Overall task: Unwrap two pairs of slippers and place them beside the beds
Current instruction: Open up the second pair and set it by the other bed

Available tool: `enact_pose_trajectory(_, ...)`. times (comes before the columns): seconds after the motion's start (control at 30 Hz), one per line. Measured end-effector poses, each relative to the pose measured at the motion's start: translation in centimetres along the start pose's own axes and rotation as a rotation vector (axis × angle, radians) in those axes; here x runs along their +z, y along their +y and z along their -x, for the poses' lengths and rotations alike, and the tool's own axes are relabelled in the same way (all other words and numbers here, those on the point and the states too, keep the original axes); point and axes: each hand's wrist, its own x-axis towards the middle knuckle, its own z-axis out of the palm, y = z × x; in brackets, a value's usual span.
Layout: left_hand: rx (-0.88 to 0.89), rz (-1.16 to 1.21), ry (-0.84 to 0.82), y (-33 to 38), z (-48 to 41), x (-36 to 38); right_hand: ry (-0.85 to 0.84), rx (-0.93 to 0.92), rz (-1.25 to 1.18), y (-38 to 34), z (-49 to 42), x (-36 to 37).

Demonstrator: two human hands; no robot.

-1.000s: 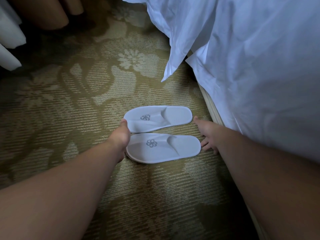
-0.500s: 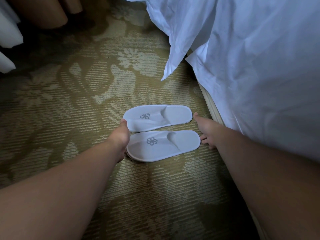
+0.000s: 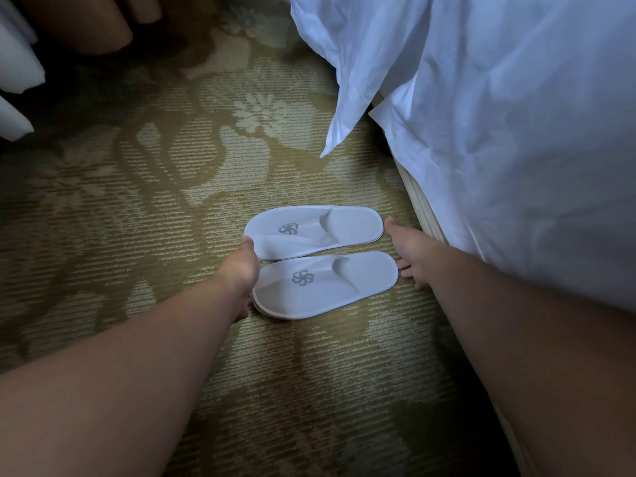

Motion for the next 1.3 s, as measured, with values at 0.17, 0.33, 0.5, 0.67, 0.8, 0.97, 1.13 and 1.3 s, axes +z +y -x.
enact_pose_trajectory(0.17, 0.006, -0.024, -0.005, 0.1, 0.0, 0.0, -0.022, -0.018, -0.035, -0.2, 0.1, 0.0)
enact_pose_trajectory(0.33, 0.001, -0.022, -0.012, 0.0, -0.2, -0.1, 0.010, -0.012, -0.020, -0.1, -0.5, 0.1)
enact_pose_trajectory(0.5, 0.005, -0.037, 0.009, 0.0, -0.5, -0.1, 0.004, -0.020, -0.038, -0.2, -0.6, 0.2)
enact_pose_trajectory(0.67, -0.025, -0.040, 0.011, -0.1, -0.9, -0.1, -0.006, -0.042, -0.057, -0.4, -0.4, 0.1)
enact_pose_trajectory(0.8, -0.036, -0.028, 0.009, -0.4, -1.4, -0.1, 0.005, -0.064, -0.029, -0.5, -0.6, 0.1)
enact_pose_trajectory(0.97, -0.008, -0.021, 0.006, -0.6, -1.9, 0.2, 0.016, -0.083, -0.004, -0.6, -0.9, 0.1)
enact_pose_trajectory(1.13, -0.043, -0.031, -0.003, -0.6, -2.4, -0.1, 0.016, -0.064, 0.023, -0.8, -1.4, 0.2)
enact_pose_trajectory(1.3, -0.054, -0.082, -0.031, -0.2, -2.9, -0.6, -0.008, -0.049, 0.078, -1.1, -1.8, 0.1)
